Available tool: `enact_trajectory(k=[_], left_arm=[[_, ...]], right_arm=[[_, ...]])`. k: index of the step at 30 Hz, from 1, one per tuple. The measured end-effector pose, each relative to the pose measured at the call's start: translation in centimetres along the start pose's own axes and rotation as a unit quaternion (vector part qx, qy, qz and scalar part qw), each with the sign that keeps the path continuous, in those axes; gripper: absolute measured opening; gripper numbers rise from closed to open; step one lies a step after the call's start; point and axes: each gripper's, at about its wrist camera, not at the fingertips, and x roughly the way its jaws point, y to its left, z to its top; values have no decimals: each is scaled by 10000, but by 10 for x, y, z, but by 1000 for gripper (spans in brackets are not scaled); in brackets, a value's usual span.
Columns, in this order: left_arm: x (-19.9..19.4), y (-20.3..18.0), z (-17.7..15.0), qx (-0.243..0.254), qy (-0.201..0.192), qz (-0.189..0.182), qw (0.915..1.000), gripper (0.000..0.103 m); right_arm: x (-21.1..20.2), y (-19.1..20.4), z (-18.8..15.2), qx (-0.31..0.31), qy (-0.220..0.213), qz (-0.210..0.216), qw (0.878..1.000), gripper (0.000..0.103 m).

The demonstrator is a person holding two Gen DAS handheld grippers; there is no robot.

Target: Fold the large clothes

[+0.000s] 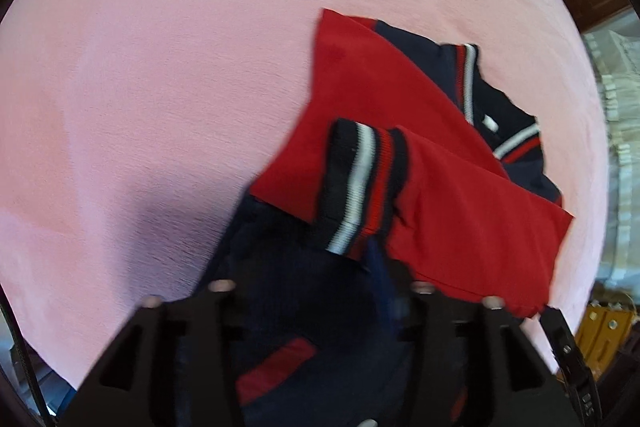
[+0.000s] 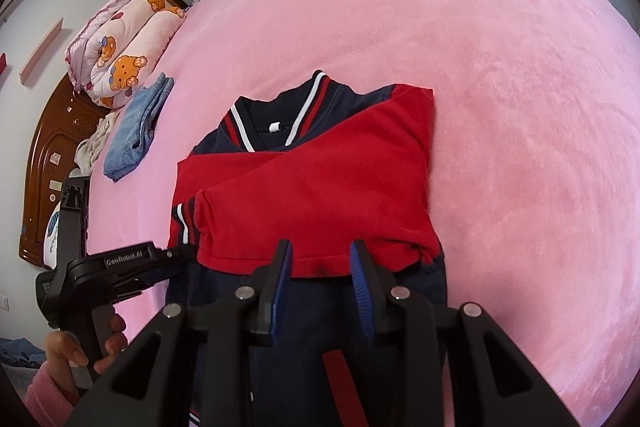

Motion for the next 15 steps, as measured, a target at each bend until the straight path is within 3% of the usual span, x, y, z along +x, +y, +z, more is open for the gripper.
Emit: enact_trajectory(k=[3,6,9,15], left_arm=[[-1,6,0,-30,-53,-180,9998,52],[-2,6,1,69,-88,-461,9989,20],[-10,-2,2,301,-228,-285,9989,9],[-47,-17,4,458,-704,-371,9958,5]], right_arm=[[0,-3,0,35,-7,-12,10000,29],[1,-6,0,99,-26,-33,9999,30],[0,-6,-1,128,-59,-43,9999,29],[1,0,-1,24,-62,37,10000,29]])
